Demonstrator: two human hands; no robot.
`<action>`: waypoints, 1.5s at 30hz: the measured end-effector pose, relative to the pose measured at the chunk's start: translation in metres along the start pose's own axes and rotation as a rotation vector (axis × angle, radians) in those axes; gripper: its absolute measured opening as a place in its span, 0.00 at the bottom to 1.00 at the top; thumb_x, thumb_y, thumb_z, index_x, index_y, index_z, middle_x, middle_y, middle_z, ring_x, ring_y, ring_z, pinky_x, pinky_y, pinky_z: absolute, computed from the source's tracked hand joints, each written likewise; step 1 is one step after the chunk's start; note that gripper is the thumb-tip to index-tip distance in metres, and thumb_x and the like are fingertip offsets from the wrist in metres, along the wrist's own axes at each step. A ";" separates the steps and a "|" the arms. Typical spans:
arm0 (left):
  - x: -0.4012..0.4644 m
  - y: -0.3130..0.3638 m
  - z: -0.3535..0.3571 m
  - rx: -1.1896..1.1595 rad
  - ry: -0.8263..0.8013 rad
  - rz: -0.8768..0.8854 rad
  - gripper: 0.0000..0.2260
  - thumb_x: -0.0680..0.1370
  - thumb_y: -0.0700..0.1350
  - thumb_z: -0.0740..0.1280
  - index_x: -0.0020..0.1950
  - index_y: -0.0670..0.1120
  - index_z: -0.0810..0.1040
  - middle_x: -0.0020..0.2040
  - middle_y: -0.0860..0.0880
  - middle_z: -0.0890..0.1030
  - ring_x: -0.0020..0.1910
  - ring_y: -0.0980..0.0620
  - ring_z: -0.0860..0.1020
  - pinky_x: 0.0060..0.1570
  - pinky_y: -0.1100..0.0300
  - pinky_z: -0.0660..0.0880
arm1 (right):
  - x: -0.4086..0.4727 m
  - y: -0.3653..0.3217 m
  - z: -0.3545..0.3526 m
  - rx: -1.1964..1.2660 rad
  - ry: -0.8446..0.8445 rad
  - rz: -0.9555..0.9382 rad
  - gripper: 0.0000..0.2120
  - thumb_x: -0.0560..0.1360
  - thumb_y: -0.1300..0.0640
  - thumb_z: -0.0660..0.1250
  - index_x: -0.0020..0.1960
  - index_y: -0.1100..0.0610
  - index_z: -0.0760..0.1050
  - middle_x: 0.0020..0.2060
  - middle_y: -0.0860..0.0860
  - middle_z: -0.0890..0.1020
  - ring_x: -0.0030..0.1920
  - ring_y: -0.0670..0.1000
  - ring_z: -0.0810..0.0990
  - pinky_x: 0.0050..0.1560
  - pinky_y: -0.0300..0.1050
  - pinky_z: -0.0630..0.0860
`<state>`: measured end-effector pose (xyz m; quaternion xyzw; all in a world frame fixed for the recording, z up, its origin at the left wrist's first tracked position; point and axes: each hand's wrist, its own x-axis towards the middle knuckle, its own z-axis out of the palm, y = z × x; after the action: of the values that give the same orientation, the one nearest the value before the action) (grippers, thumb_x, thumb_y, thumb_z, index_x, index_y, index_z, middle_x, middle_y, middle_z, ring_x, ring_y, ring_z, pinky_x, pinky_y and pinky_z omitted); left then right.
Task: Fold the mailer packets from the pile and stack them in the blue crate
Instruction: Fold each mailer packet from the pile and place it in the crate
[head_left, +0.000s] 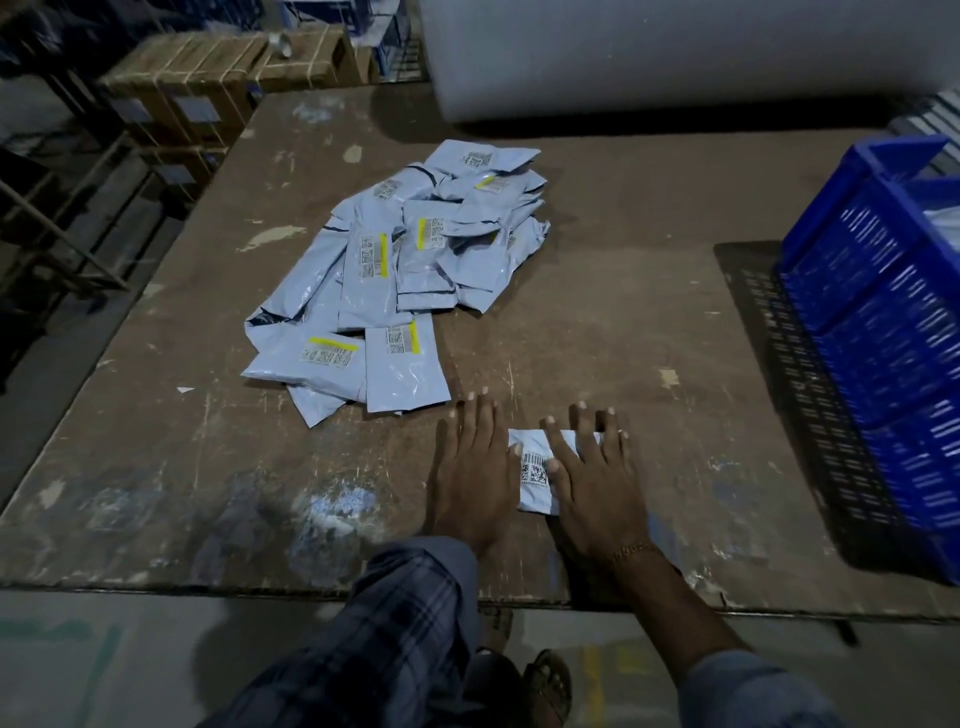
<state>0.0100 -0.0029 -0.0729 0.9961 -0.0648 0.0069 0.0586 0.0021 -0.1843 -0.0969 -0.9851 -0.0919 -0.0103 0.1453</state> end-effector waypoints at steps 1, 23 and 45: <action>0.000 -0.002 0.002 -0.021 -0.034 0.012 0.30 0.87 0.54 0.44 0.86 0.40 0.55 0.87 0.41 0.52 0.86 0.41 0.52 0.82 0.42 0.57 | 0.000 0.001 -0.001 0.010 -0.007 0.000 0.28 0.87 0.42 0.41 0.84 0.46 0.57 0.85 0.53 0.50 0.83 0.62 0.42 0.81 0.64 0.48; -0.017 -0.003 0.004 0.117 -0.077 0.213 0.29 0.85 0.52 0.47 0.85 0.41 0.56 0.87 0.42 0.52 0.85 0.38 0.52 0.81 0.39 0.56 | 0.003 0.002 -0.002 -0.047 -0.040 0.016 0.27 0.85 0.45 0.46 0.83 0.47 0.60 0.84 0.55 0.53 0.83 0.64 0.47 0.80 0.66 0.51; -0.023 -0.010 0.012 -0.020 -0.105 0.162 0.29 0.87 0.54 0.42 0.87 0.44 0.51 0.88 0.46 0.46 0.86 0.42 0.44 0.83 0.42 0.53 | -0.018 -0.001 0.007 -0.101 0.030 0.069 0.27 0.85 0.44 0.51 0.83 0.47 0.59 0.84 0.60 0.51 0.83 0.67 0.43 0.81 0.65 0.47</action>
<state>-0.0111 0.0084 -0.0865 0.9860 -0.1481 -0.0413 0.0643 -0.0155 -0.1841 -0.1036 -0.9935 -0.0552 -0.0246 0.0969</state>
